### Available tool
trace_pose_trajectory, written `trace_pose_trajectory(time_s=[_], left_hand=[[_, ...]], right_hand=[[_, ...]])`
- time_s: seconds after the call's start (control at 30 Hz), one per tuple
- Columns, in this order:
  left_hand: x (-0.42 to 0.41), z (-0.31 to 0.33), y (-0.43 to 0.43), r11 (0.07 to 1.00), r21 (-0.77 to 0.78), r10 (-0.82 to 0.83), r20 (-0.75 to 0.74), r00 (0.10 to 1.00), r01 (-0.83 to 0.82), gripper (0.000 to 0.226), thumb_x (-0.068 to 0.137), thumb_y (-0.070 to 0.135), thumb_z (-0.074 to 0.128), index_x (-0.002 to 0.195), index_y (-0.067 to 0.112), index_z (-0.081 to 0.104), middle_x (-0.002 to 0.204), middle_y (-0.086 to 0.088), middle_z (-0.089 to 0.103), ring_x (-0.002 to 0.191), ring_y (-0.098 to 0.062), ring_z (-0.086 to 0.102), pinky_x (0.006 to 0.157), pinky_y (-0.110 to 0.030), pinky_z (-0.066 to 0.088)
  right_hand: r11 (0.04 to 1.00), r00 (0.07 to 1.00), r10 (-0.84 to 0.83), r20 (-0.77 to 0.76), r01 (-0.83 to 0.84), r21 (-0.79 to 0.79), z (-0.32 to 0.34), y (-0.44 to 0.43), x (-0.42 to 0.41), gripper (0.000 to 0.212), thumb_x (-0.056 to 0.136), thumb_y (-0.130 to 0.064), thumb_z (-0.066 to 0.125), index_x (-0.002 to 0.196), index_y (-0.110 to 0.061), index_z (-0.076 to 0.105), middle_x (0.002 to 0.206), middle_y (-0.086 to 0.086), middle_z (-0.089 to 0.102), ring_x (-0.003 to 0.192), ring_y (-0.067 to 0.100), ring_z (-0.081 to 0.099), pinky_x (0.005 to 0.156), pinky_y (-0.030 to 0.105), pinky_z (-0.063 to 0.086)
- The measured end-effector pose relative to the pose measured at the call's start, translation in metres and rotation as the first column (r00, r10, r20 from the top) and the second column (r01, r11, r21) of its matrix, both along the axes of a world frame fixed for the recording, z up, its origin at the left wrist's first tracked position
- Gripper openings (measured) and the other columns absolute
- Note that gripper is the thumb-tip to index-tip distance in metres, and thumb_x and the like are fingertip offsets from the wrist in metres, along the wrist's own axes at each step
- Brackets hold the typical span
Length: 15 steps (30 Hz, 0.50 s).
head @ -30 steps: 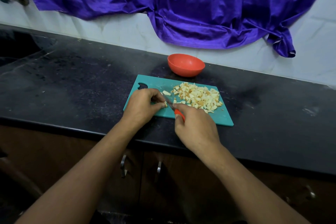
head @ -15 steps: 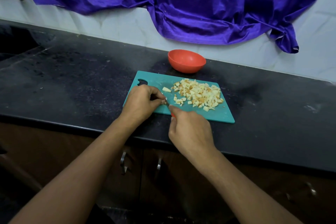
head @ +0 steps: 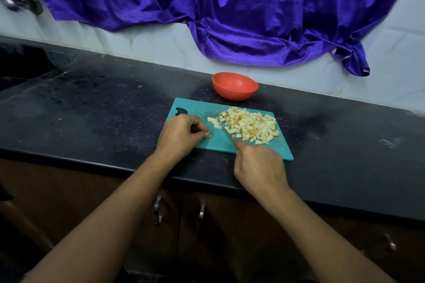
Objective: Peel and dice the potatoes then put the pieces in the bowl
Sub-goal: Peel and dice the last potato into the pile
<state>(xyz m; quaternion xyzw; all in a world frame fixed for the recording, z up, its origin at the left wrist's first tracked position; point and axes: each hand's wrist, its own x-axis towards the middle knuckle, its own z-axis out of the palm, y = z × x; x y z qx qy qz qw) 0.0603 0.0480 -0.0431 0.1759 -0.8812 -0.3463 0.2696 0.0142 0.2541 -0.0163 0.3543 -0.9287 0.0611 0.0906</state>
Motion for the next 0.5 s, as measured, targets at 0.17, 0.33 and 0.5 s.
trace_pose_trajectory(time_s=[0.17,0.33,0.5], left_hand=[[-0.001,0.002,0.003,1.0,0.006,-0.014,0.003,1.0,0.014,0.014,0.079,0.028,0.088,0.08,0.028,0.074,0.076,0.014,0.072,0.075,0.002,0.067,0.076,-0.03,0.06],[-0.007,0.0,0.004,1.0,-0.015,-0.019,0.009,1.0,0.019,0.016,0.08,0.031,0.087,0.08,0.029,0.071,0.075,0.015,0.071,0.074,0.002,0.066,0.073,-0.031,0.059],[-0.027,-0.002,0.015,0.997,-0.037,-0.073,0.016,0.997,0.073,0.007,0.088,0.029,0.08,0.093,0.033,0.078,0.081,0.017,0.074,0.081,0.005,0.067,0.081,-0.035,0.06]], right_hand=[[0.959,0.998,0.011,0.067,0.008,-0.283,-0.004,0.011,-0.024,0.043,0.105,-0.034,0.047,0.148,-0.038,0.051,0.079,-0.01,0.063,0.064,0.008,0.054,0.055,0.029,0.036],[0.939,0.997,0.053,0.05,-0.033,-0.341,-0.015,0.014,-0.025,0.043,0.105,-0.035,0.05,0.147,-0.04,0.053,0.069,-0.012,0.055,0.055,0.005,0.048,0.051,0.023,0.032],[0.921,0.996,0.056,0.066,-0.026,-0.388,-0.015,0.016,-0.027,0.043,0.105,-0.034,0.05,0.147,-0.041,0.052,0.069,-0.012,0.057,0.055,0.005,0.052,0.048,0.019,0.031]])
